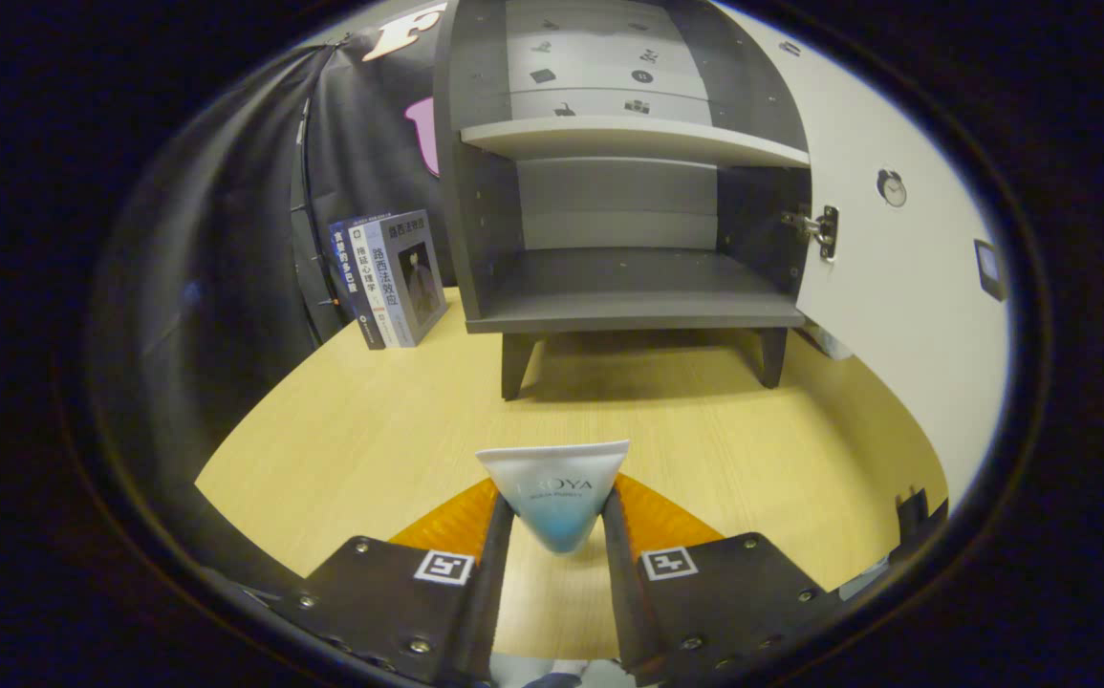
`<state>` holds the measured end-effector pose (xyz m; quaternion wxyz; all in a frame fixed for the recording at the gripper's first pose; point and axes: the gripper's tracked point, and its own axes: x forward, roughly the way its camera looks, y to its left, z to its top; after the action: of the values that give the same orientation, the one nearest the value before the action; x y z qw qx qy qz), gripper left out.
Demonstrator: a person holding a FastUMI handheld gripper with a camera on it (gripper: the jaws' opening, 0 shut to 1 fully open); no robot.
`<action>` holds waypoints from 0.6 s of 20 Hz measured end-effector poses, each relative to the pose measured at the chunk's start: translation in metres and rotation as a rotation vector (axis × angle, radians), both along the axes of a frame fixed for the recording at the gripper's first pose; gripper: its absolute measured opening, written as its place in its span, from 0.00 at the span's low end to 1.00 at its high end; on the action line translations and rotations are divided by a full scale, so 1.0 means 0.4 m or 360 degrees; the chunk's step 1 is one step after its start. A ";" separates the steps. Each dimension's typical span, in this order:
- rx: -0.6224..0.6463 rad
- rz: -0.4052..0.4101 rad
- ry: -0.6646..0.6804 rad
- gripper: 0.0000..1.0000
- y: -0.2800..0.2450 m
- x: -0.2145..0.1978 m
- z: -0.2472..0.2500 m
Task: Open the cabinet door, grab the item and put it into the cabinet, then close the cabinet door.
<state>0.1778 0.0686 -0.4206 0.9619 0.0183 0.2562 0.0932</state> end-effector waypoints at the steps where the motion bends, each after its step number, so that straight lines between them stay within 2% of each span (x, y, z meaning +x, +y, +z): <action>1: -0.0001 0.0001 -0.0014 0.50 -0.004 0.004 0.027; 5: 0.0027 0.0003 -0.0125 0.49 -0.022 0.036 0.183; 12: 0.0009 0.0001 -0.0347 0.49 -0.085 0.162 0.487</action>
<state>0.2426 0.0346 -0.2260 0.9841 0.0107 0.1497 0.0955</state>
